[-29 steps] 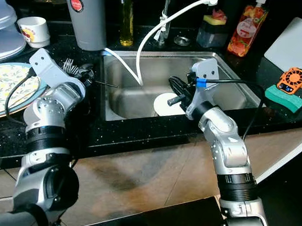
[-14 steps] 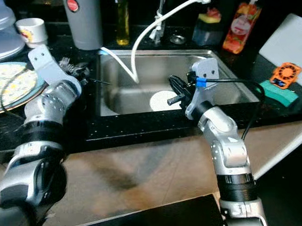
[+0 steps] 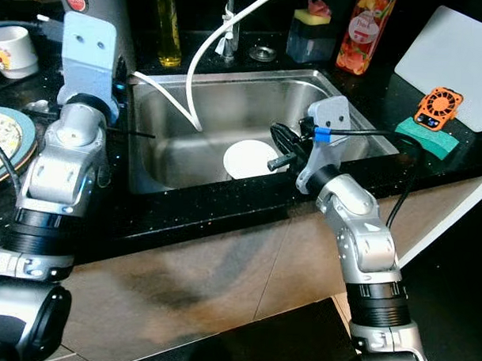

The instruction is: Kitchen organization

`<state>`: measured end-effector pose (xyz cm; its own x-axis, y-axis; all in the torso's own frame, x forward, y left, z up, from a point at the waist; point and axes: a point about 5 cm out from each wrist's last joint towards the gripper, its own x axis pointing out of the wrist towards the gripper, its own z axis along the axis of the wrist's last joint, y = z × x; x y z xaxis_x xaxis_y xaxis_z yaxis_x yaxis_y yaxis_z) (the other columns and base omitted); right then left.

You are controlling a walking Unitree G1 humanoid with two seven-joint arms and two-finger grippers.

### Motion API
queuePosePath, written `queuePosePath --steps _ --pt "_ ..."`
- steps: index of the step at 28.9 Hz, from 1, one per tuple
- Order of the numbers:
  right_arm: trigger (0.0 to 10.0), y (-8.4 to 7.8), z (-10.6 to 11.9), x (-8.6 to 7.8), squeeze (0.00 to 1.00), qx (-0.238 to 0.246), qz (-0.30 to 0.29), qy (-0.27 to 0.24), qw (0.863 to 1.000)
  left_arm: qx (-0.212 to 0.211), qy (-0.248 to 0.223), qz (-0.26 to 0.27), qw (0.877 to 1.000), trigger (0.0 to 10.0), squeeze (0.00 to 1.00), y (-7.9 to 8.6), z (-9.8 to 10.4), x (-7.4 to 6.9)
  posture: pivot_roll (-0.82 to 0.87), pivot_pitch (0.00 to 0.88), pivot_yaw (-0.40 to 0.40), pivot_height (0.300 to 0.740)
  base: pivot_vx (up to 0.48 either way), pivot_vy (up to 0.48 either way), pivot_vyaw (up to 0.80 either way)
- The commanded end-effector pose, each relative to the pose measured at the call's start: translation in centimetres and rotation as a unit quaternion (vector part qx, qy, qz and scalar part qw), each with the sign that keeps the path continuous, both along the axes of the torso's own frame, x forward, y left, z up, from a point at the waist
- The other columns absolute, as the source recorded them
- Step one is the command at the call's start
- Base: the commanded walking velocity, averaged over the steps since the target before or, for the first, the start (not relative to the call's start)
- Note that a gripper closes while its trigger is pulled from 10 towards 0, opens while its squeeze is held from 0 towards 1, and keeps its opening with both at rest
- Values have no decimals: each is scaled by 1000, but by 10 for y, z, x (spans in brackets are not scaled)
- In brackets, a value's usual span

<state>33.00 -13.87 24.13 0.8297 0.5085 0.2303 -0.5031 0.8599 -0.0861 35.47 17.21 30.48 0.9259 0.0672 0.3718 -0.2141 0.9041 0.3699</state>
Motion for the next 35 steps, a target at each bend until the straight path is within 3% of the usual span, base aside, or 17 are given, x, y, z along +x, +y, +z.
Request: queuePosePath --steps 1,4,7,10,12,18,25,28,35 --pt "10000 0 -1 -1 0 6 -2 3 1000 -20 2 -51 999 10000 0 -7 1 -6 114 84 -44 740 0 0 0" --pt "10000 0 0 -1 0 14 -9 -1 1000 -71 13 -88 994 10000 0 -8 1 -9 114 84 -44 740 0 0 0" --pt "10000 -4 4 2 0 45 -51 -13 998 -15 -7 -101 995 10000 0 -9 6 -14 122 78 -44 740 0 0 0" --pt "10000 -9 7 4 0 86 -81 -20 993 -4 -2 -142 990 10000 0 -14 7 -19 124 72 -44 740 0 0 0" --pt "10000 -11 10 4 0 124 -102 -24 987 -41 8 -183 982 10000 0 -18 5 -23 125 67 -41 740 0 0 0" --pt "10000 -10 10 4 0 177 -130 -23 975 -138 18 -230 963 10000 0 -27 -1 -27 119 53 -41 740 0 0 0" --pt "10000 -16 9 8 0 219 -173 -15 960 -156 33 -227 961 10000 0 -31 -11 -27 117 44 -42 740 0 0 0" --pt "10000 -19 8 9 0 234 -186 -11 954 -148 33 -228 962 10000 0 -31 -11 -27 115 46 -40 740 0 0 0" --pt "10000 -29 12 7 0 216 -225 -45 949 -56 10 -220 974 10000 0 -32 -7 -28 112 50 -40 740 0 0 0"
